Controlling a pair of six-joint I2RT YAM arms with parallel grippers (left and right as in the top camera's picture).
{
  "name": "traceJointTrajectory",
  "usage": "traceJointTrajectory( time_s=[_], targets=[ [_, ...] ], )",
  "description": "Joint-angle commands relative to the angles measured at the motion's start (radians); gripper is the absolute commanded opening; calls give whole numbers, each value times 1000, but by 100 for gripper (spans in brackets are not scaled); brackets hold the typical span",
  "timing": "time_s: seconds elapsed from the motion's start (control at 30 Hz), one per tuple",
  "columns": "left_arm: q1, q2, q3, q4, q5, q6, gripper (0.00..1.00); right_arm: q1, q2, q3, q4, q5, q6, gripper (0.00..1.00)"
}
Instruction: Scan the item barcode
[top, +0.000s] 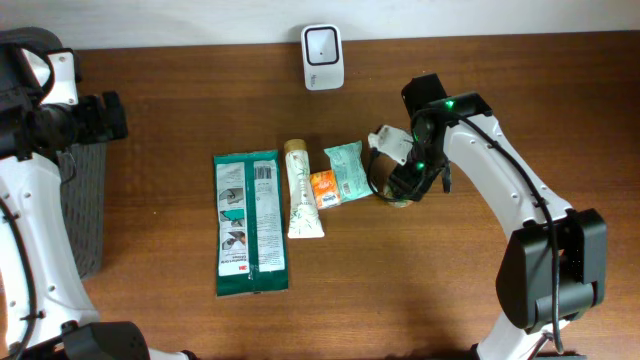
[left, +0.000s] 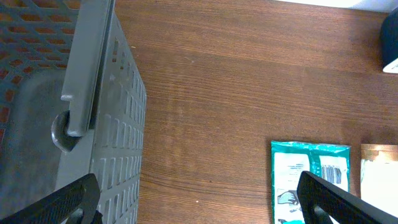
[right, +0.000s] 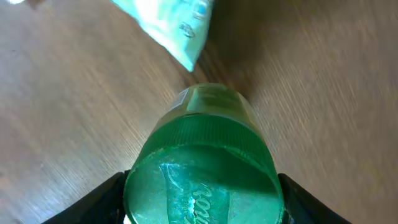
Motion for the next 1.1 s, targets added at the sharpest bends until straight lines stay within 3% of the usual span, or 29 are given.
traceJointTrajectory(
  time_s=[0.0, 0.1, 0.13, 0.17, 0.2, 0.27, 0.33, 0.43, 0.57, 0.7, 0.93, 1.07],
  targets=[
    [2, -16, 5, 1, 0, 13, 99, -2, 35, 21, -1, -62, -200, 62],
    [2, -16, 5, 1, 1, 13, 99, -2, 85, 21, 0, -66, -206, 62],
    [2, -16, 5, 1, 0, 13, 99, -2, 99, 21, -1, -66, -199, 68],
    [2, -16, 5, 1, 1, 13, 99, -2, 99, 21, 0, -66, -132, 83],
    [2, -16, 5, 1, 1, 13, 99, -2, 99, 21, 0, -65, -98, 86],
    [2, -16, 5, 1, 0, 13, 99, -2, 97, 48, -9, -66, 117, 100],
    [2, -16, 5, 1, 0, 13, 99, 0, 97, 169, -103, -66, 428, 98],
    [2, -16, 5, 1, 0, 13, 99, 0, 98, 182, -169, -66, 675, 98],
    [2, -16, 5, 1, 1, 13, 99, 0, 99, 68, -82, -31, 678, 98],
    [2, -16, 5, 1, 0, 13, 99, 9, 99, 35, -60, 2, 679, 81],
    [2, -16, 5, 1, 1, 13, 99, 26, 99, 11, -17, 34, 712, 77],
    [2, -16, 5, 1, 1, 13, 99, 26, 99, 9, -2, 36, 712, 69]
  ],
)
